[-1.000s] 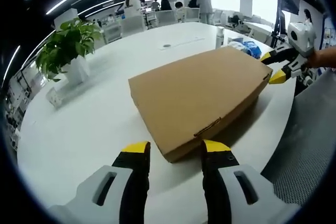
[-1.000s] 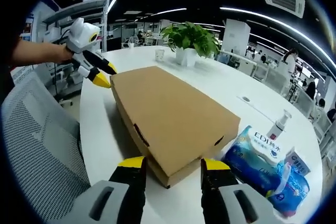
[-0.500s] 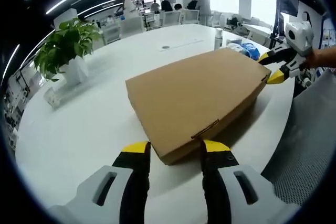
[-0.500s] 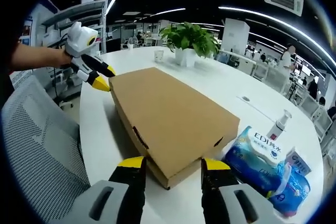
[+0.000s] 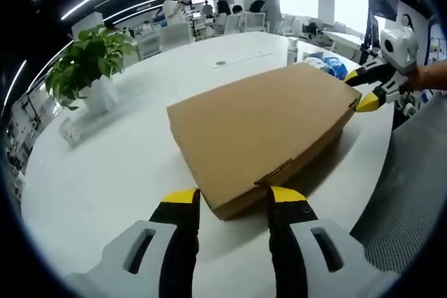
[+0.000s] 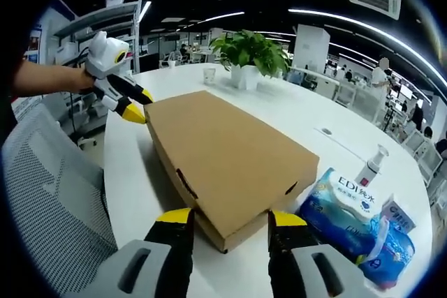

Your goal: Operate the shoe box by opening the lid, removing the specified soft item, and placing it in the target area until the item is outside and the box remains undamaged.

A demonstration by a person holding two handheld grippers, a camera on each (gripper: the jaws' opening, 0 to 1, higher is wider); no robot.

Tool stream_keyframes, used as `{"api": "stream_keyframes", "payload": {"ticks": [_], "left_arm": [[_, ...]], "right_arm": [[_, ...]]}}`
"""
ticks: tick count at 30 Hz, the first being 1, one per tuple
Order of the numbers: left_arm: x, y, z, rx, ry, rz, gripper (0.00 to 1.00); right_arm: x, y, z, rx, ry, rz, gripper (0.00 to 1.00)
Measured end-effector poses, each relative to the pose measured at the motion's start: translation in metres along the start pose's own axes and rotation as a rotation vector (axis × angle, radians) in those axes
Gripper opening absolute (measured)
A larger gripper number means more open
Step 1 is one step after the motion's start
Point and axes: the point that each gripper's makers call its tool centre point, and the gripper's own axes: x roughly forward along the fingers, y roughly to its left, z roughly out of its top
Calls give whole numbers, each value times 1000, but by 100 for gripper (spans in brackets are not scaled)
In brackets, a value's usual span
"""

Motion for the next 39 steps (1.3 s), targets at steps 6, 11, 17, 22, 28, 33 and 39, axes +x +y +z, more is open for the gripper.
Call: {"api": "stream_keyframes", "payload": {"ticks": [6, 11, 17, 22, 28, 33, 39], "left_arm": [[3, 3, 3, -6, 0, 5, 38], [7, 9, 6, -9, 1, 8, 38], [13, 14, 10, -14, 3, 14, 38], [18, 19, 15, -20, 6, 18, 38], [26, 27, 21, -26, 9, 22, 38], [31, 31, 24, -30, 11, 26, 38], [38, 38, 30, -30, 17, 27, 38]], "right_arm": [[5, -5, 3, -3, 2, 2, 39], [10, -10, 6, -9, 5, 7, 39], [18, -18, 11, -13, 8, 8, 40], [24, -25, 15, -17, 11, 10, 40], [33, -33, 20, -34, 22, 11, 40], [41, -40, 25, -50, 30, 12, 41], [49, -50, 29, -55, 36, 13, 41]]}}
